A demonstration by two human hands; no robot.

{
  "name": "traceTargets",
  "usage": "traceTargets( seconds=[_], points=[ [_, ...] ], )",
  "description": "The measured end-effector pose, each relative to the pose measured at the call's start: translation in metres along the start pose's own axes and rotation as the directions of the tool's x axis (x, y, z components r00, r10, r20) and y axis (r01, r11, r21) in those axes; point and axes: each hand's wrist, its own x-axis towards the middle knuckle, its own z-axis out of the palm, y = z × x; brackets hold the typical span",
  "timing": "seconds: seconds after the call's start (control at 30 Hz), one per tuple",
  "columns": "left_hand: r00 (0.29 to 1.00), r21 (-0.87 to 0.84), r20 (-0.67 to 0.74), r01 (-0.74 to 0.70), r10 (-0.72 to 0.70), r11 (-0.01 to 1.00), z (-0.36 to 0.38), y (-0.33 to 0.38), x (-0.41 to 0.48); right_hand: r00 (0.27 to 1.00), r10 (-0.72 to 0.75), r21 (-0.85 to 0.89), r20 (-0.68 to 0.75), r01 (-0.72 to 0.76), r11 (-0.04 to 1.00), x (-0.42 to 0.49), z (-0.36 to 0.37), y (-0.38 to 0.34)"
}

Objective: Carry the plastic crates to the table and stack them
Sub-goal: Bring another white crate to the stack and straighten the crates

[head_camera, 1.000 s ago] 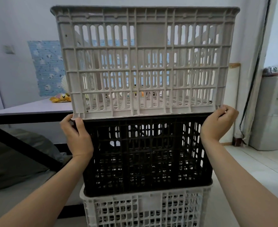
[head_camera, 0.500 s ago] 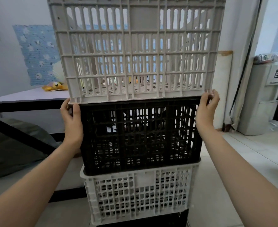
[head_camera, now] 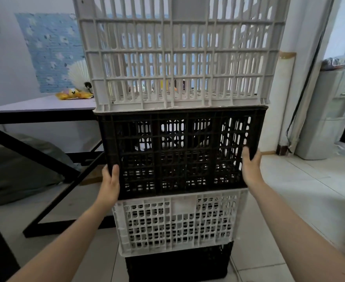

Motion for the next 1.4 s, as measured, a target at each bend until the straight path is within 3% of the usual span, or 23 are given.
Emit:
traceTargets(
  seconds=[0.1,0.27,0.43,0.6,0.87,1.0,1.17,1.4],
  points=[
    [0.998,0.062,0.046,0.028,-0.031,0.998,0.0,-0.023,-0.011,0.999,0.041,-0.029,0.003,-0.041,0.999,-0.01,0.003,0.025],
    [0.991,0.298,0.068,-0.127,0.112,0.946,-0.006,-0.058,-0.017,0.998,0.054,-0.112,0.015,-0.052,0.992,-0.024,0.002,0.052],
    [0.976,0.346,0.113,-0.214,0.186,0.914,-0.008,-0.053,-0.026,0.996,0.068,-0.175,-0.049,-0.075,0.982,-0.029,0.003,0.051],
    [0.977,0.412,0.058,-0.213,0.207,0.886,-0.007,-0.06,-0.026,0.985,0.068,-0.235,-0.156,-0.104,0.967,-0.029,0.006,0.048],
    [0.988,0.39,0.026,-0.153,0.155,0.908,-0.007,-0.068,-0.023,0.982,0.023,-0.231,-0.187,-0.067,0.971,-0.029,0.01,0.044],
    [0.994,0.285,-0.031,-0.089,0.102,0.954,-0.006,-0.058,-0.025,0.976,-0.04,-0.36,-0.215,-0.041,0.932,-0.025,0.01,0.044],
    [0.998,0.25,0.004,-0.062,0.063,0.966,-0.014,-0.054,-0.019,0.965,-0.1,-0.484,-0.242,-0.031,0.874,-0.022,0.009,0.047],
    [0.999,0.3,0.007,-0.048,0.048,0.953,-0.018,-0.057,-0.019,0.972,-0.077,-0.415,-0.224,-0.023,0.91,-0.027,0.015,0.045]
  ],
)
